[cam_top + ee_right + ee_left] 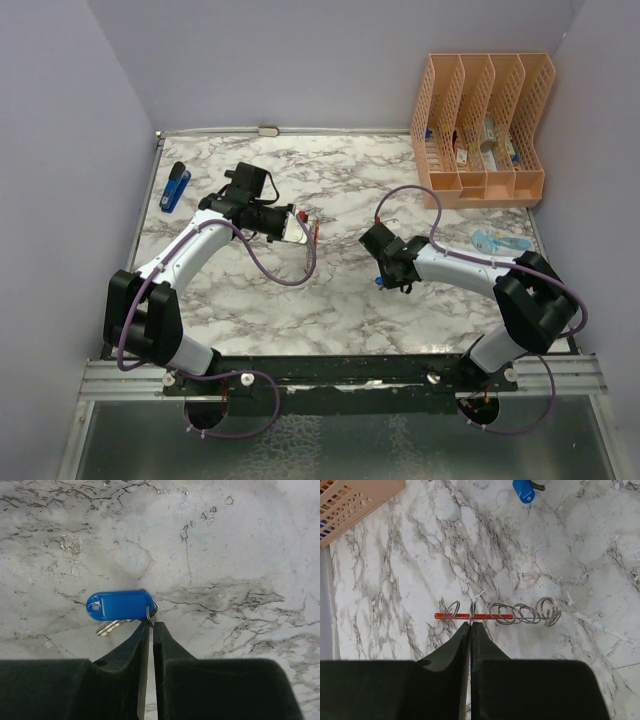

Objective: Put the keys on the keyring

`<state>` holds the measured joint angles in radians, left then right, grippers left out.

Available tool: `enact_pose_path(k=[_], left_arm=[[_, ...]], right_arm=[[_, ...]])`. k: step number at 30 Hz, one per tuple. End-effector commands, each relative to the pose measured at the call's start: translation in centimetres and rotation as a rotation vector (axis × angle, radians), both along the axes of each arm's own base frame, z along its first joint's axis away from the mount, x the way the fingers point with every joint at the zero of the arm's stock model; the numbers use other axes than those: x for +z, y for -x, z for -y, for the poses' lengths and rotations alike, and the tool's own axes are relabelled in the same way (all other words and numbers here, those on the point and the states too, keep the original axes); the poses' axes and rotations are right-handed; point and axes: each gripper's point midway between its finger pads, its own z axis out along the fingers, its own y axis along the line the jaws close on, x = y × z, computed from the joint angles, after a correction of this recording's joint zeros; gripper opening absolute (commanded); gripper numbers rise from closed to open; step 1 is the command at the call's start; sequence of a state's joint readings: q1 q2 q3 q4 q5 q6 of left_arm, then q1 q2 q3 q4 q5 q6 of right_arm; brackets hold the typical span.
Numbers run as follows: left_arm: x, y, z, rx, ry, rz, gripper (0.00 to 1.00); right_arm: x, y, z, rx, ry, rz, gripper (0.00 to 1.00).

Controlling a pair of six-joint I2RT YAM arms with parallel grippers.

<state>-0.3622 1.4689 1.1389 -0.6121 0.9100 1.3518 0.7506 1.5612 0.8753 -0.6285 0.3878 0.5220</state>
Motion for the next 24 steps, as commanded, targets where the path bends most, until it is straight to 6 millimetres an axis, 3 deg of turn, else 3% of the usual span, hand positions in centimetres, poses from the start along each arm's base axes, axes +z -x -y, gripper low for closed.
enact_pose_path(k=[1,6,10,16,21,24], left_arm=[[1.5,0.3,0.9,-0.036,0.053,0.004,0.0],[1.7,0.3,1.0,-0.027,0.064,-0.021,0.0],[3.0,0.7,1.6,-0.002,0.106,-0.127,0.0],[4.7,1.2,2.3,-0.023,0.154,-0.165,0.0],[5.0,1.3,2.0,-0.029,0.146,-0.14,0.0],[5.7,1.4,2.2,-0.034,0.152,-0.141,0.0]], right_arm=[[0.8,-1.2,-0.4,-0.001,-0.012,0.049,0.08],[1.0,-1.3,-0.3,-0.003,-0.021,0.067,0.01],[2.7,-1.9,-0.2,-0.003,-0.056,0.135,0.01],[9.2,-3.2,-3.4,0.141,-0.281,0.33,0.01],[15.8,-2.5,-5.7,0.268,-0.514,0.508,0.01],[18.6,-2.0,-6.8,0.334,-0.621,0.584,0.01]])
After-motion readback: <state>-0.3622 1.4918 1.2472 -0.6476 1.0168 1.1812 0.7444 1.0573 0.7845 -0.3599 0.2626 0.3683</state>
